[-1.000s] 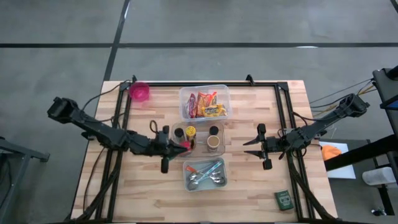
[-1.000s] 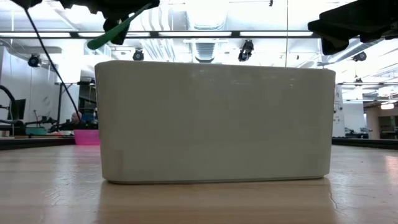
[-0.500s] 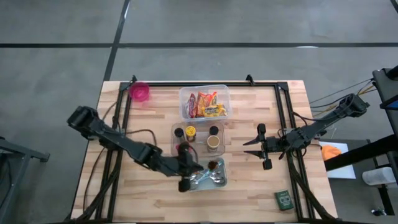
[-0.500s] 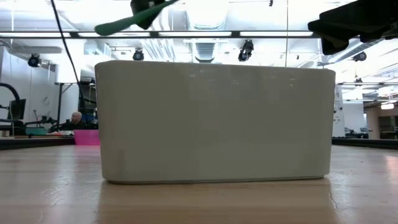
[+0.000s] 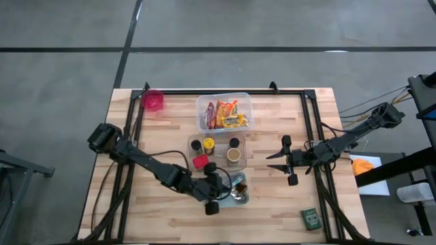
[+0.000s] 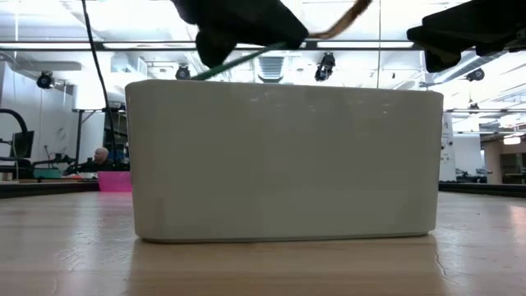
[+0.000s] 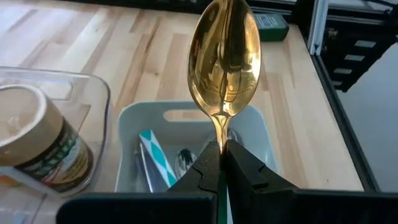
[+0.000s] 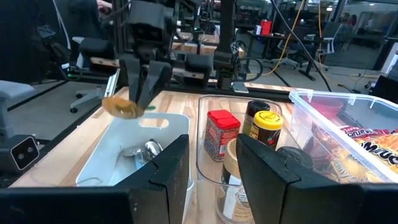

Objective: Pick & Place Food Item
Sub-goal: Put the green spoon into the gray bin, then put the green spice can into the transparent bin

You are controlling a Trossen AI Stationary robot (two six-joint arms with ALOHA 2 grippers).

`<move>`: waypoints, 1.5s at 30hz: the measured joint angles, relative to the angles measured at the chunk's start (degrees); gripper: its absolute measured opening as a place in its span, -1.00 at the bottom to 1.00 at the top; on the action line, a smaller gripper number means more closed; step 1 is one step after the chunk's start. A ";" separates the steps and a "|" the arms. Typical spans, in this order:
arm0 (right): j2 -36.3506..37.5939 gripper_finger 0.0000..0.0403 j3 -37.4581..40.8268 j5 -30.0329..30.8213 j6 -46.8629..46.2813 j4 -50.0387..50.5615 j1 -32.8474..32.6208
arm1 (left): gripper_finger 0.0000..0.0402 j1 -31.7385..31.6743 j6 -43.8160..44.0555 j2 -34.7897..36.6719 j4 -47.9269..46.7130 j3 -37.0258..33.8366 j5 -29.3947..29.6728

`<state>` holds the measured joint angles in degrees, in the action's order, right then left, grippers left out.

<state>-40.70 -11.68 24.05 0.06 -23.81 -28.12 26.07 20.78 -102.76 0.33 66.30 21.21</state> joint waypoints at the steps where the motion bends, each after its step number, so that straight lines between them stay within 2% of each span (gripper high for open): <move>1: 0.01 -0.36 0.00 0.00 -0.01 -0.03 0.00 | -0.96 -0.20 0.02 -0.40 0.69 0.00 -0.04; 18: 0.01 -0.36 0.00 -0.02 0.01 0.95 0.02 | -0.96 -1.83 2.69 -8.46 1.97 -0.07 -0.13; 27: 0.02 -0.36 0.01 0.00 -0.01 1.00 0.00 | -0.94 -2.01 4.42 -9.60 1.70 -0.07 -0.10; 30: 0.02 -0.36 -0.01 -0.02 0.02 0.98 0.00 | -0.84 -2.01 4.46 -9.60 1.57 -0.07 -0.07; 38: 0.02 -0.36 -0.01 0.00 -0.01 0.98 0.00 | -0.40 -2.01 4.57 -9.60 1.49 -0.07 -0.22; 45: 0.02 -0.36 -0.01 0.00 0.01 0.98 0.00 | -0.20 -1.99 4.57 -9.60 1.52 -0.07 -0.90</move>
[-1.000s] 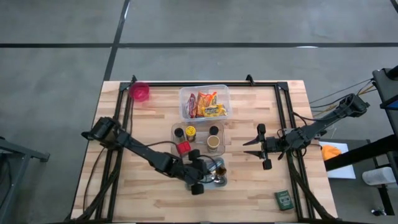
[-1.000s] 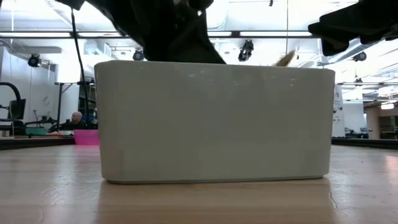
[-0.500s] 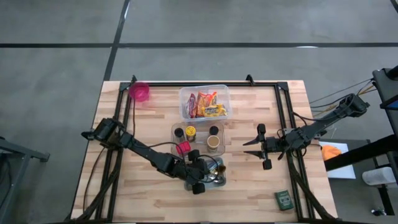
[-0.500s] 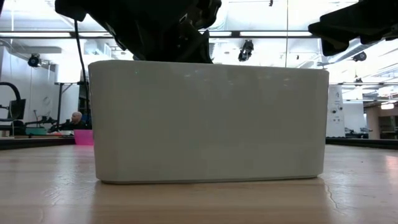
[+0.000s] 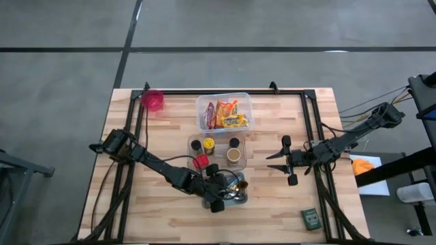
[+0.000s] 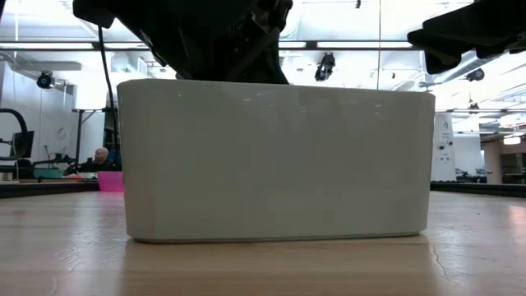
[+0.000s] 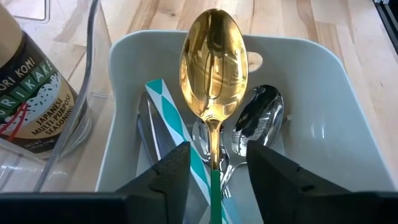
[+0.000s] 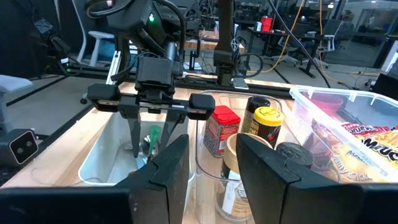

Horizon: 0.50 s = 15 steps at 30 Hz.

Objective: Pick & Place Food Item
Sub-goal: Put the green spice can into the transparent bin

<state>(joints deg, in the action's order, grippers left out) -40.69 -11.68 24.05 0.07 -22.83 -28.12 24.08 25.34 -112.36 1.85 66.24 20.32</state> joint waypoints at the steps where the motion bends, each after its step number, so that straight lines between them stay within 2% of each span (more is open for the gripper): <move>1: 0.00 -0.36 0.01 -0.01 -0.01 0.00 0.00 | -0.20 -0.01 0.00 0.00 0.02 0.00 -0.01; 15: 0.00 -0.36 0.00 -0.02 0.01 0.00 0.00 | -0.19 0.09 0.28 0.90 0.00 -0.02 -0.87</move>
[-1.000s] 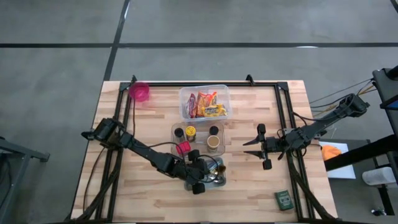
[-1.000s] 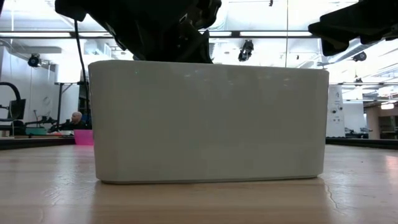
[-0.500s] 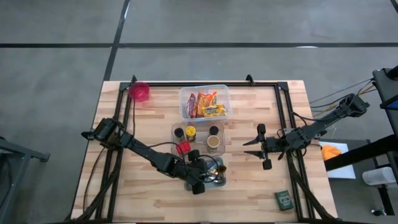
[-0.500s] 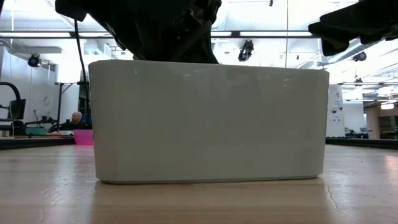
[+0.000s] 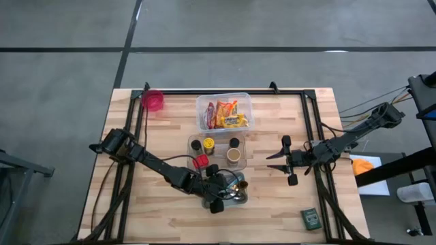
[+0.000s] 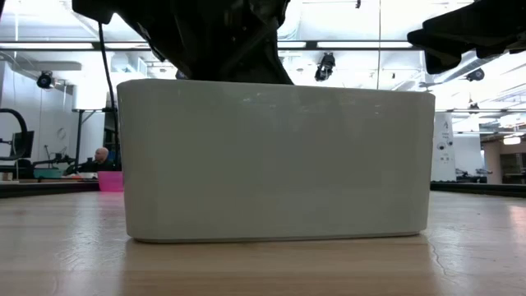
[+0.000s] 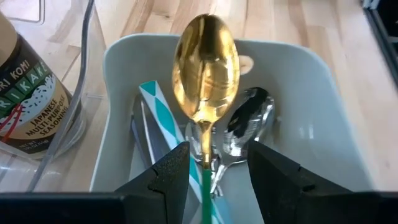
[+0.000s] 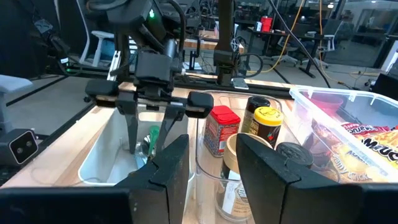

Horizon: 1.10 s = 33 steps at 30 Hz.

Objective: Pick & Place Food Item
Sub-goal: Put the green spice can into the transparent bin

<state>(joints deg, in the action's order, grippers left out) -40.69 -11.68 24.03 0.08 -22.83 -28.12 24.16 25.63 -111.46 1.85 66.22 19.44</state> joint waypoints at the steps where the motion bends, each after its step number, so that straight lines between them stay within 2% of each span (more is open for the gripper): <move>1: 0.00 -0.36 0.00 0.02 0.00 0.00 0.00 | -0.19 0.04 0.00 0.46 -0.13 -0.02 -0.02; 8: 0.00 -0.36 0.00 0.01 -0.02 0.02 0.02 | -0.19 0.70 -2.56 4.43 -0.42 -0.02 0.57; 21: 0.00 -0.36 0.01 0.02 -0.02 -0.01 0.02 | -0.19 3.68 -7.92 13.38 -2.97 -0.73 9.31; 27: 0.00 -0.36 0.01 0.02 -0.01 0.04 0.03 | -0.19 4.61 -8.16 20.82 -0.81 -7.86 9.78; 33: -0.02 -0.36 0.02 0.00 -0.02 0.04 0.04 | -0.19 5.24 -10.92 31.61 8.42 -19.65 9.77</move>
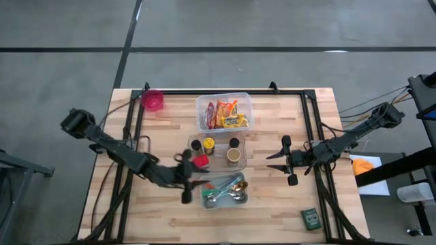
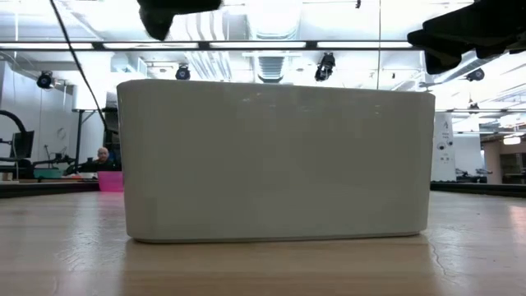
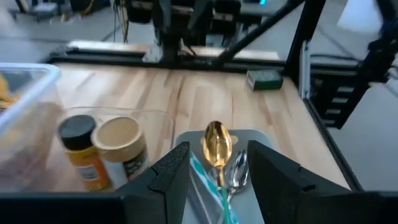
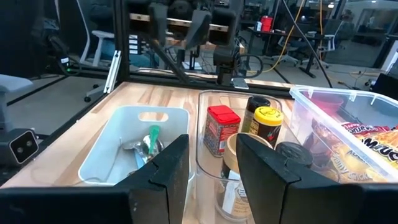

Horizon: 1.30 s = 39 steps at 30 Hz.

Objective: Pick & Place Food Item
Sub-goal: Put the green spice can into the transparent bin

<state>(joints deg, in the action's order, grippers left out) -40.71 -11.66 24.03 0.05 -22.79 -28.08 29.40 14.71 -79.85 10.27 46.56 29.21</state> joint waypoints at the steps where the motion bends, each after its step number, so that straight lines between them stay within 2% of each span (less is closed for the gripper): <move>1: 0.00 -0.36 -0.02 0.00 0.00 -0.02 -0.04 | -0.19 0.04 -0.69 2.15 1.45 -2.28 0.01; 6: 0.00 -0.36 -0.01 0.01 0.00 -0.02 -0.04 | -0.19 0.07 -3.80 12.88 6.38 -12.48 0.00; 11: 0.00 -0.36 -0.01 0.02 0.00 0.01 -0.04 | -0.19 -0.10 -8.59 24.44 6.53 -19.57 -0.02; 22: 0.00 -0.36 -0.02 0.00 0.00 -0.02 -0.04 | -0.19 -2.43 -19.27 47.14 1.23 -27.62 -0.24; 29: 0.00 -0.36 -0.02 0.02 0.00 -0.02 -0.04 | -0.19 -4.61 -20.04 59.47 -5.23 -31.60 -0.24; 39: 0.00 -0.36 -0.02 0.00 0.00 0.00 -0.04 | -0.19 -4.61 -24.98 70.38 -8.58 -37.81 -0.17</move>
<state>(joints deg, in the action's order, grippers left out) -40.71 -11.68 24.03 0.05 -22.79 -28.12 24.80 -10.28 -9.47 1.69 8.75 29.04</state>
